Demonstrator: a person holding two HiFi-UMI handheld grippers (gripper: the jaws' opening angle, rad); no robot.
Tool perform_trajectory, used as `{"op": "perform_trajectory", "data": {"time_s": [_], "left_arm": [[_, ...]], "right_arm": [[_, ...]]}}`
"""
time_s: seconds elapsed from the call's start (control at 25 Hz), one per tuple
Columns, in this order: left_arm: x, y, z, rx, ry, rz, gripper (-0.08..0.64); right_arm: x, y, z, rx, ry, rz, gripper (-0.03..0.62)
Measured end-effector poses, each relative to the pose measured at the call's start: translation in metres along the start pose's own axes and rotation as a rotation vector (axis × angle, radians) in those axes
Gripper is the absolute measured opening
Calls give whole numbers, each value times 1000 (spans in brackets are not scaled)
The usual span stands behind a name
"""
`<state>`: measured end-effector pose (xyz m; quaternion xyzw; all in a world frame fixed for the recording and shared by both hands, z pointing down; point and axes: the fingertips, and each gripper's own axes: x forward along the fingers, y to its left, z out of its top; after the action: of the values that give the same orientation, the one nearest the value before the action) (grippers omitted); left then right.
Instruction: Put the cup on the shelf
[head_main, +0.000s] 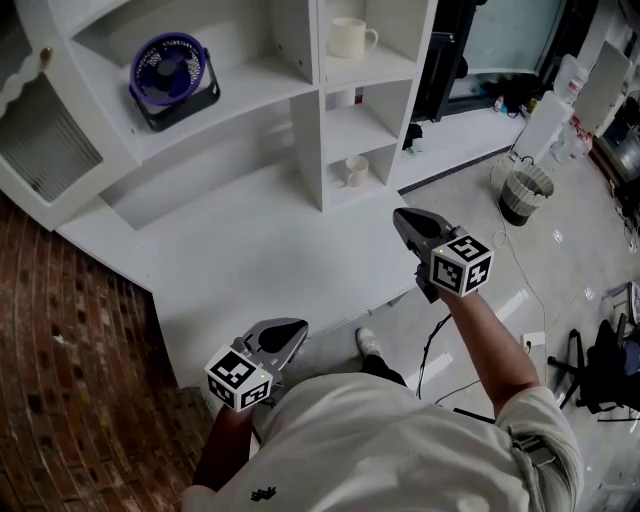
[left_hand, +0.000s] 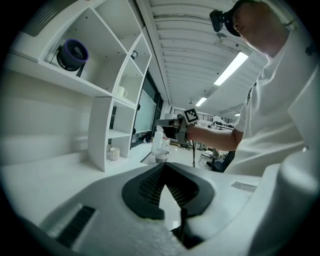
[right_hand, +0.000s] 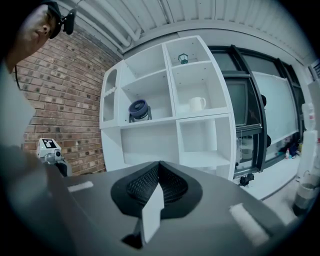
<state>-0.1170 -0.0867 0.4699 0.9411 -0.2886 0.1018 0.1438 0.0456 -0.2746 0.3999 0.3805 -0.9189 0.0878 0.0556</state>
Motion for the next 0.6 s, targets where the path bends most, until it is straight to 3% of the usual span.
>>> {"op": "perform_trajectory", "data": {"time_s": [0.6], "left_arm": [[-16, -17, -24, 26, 34, -4, 5]], "right_arm": [[-42, 92, -80, -8, 83, 91, 11]]}}
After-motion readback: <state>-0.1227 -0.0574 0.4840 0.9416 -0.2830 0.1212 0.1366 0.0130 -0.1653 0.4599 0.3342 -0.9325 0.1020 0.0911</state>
